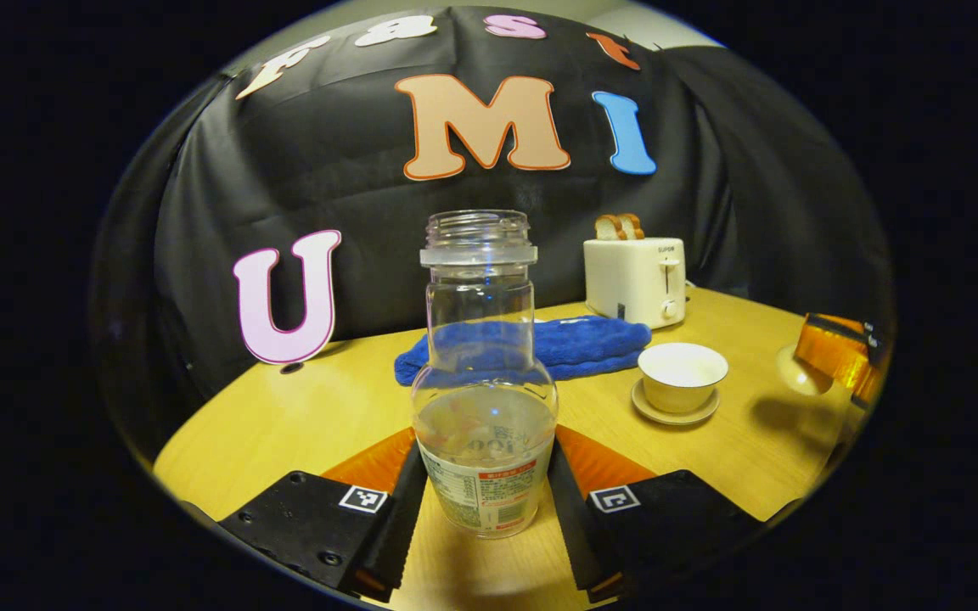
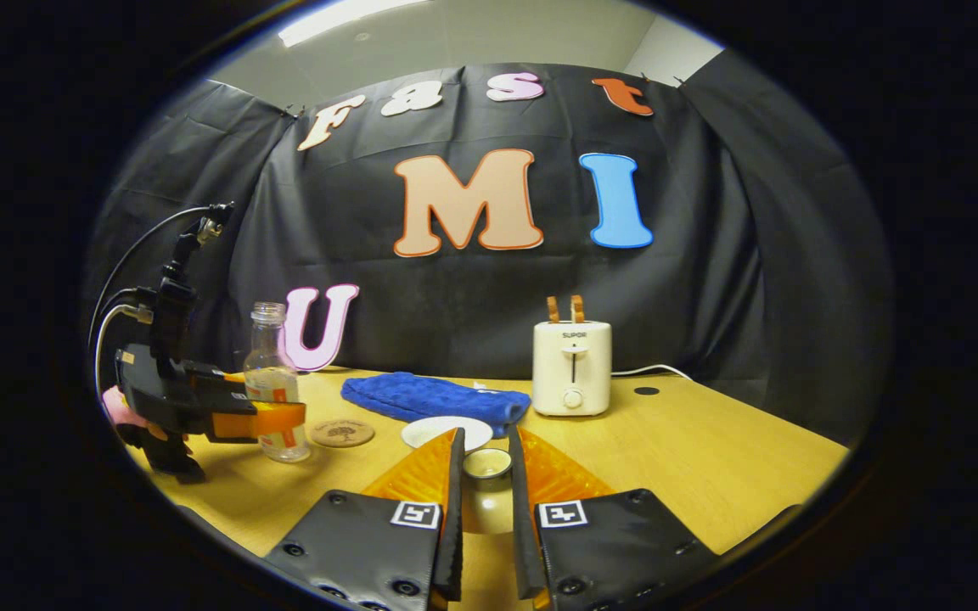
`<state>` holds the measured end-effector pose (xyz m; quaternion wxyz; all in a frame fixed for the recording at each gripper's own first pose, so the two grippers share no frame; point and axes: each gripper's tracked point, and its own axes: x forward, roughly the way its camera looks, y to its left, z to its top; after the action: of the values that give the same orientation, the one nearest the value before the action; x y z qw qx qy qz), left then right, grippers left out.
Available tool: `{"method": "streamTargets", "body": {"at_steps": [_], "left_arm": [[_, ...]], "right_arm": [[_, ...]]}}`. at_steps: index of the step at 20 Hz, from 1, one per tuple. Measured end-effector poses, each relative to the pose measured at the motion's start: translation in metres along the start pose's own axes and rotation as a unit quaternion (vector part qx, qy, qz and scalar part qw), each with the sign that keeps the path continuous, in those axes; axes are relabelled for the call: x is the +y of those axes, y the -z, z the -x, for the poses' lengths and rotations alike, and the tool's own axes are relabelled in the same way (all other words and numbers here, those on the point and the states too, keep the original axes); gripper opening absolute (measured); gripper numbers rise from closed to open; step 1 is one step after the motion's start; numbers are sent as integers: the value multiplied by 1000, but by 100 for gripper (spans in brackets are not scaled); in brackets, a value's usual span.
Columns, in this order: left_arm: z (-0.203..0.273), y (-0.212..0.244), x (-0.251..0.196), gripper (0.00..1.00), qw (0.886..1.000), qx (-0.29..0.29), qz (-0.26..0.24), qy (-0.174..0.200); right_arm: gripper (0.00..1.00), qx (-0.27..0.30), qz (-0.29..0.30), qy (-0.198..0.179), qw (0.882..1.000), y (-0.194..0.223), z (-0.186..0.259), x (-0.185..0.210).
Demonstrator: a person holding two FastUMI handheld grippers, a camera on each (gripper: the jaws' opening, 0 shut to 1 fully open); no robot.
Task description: Open the teacup lid with one hand, grasp the water bottle and pour water into the teacup with the other hand; after pouring, place the water bottle on the coaster and then close the teacup lid.
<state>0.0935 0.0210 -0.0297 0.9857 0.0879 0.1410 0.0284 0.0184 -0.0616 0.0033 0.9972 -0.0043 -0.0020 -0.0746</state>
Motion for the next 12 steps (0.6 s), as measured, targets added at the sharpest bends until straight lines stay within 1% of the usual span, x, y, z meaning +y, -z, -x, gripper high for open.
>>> {"method": "streamTargets", "body": {"at_steps": [3,5,7,8,9,10,12], "left_arm": [[1,-20,11,71,996,-1,-79,-37],[-2,-38,17,70,988,-12,-145,-60],[-7,-52,16,70,975,-19,-208,-76],[-10,-53,16,70,967,-18,-242,-81],[-13,-53,15,70,956,-13,-279,-85],[-15,-54,14,70,943,-11,-320,-91],[-20,-52,6,70,913,-4,-397,-89]], "right_arm": [[27,-1,1,23,1000,-1,1,-24],[28,-1,1,33,999,-1,1,-35],[28,-1,1,38,999,-1,1,-42],[28,-1,1,39,999,-1,1,-44],[28,-1,1,40,999,-1,2,-46],[28,-1,1,41,999,-1,2,-48],[28,-1,1,44,999,-1,2,-52]]}}
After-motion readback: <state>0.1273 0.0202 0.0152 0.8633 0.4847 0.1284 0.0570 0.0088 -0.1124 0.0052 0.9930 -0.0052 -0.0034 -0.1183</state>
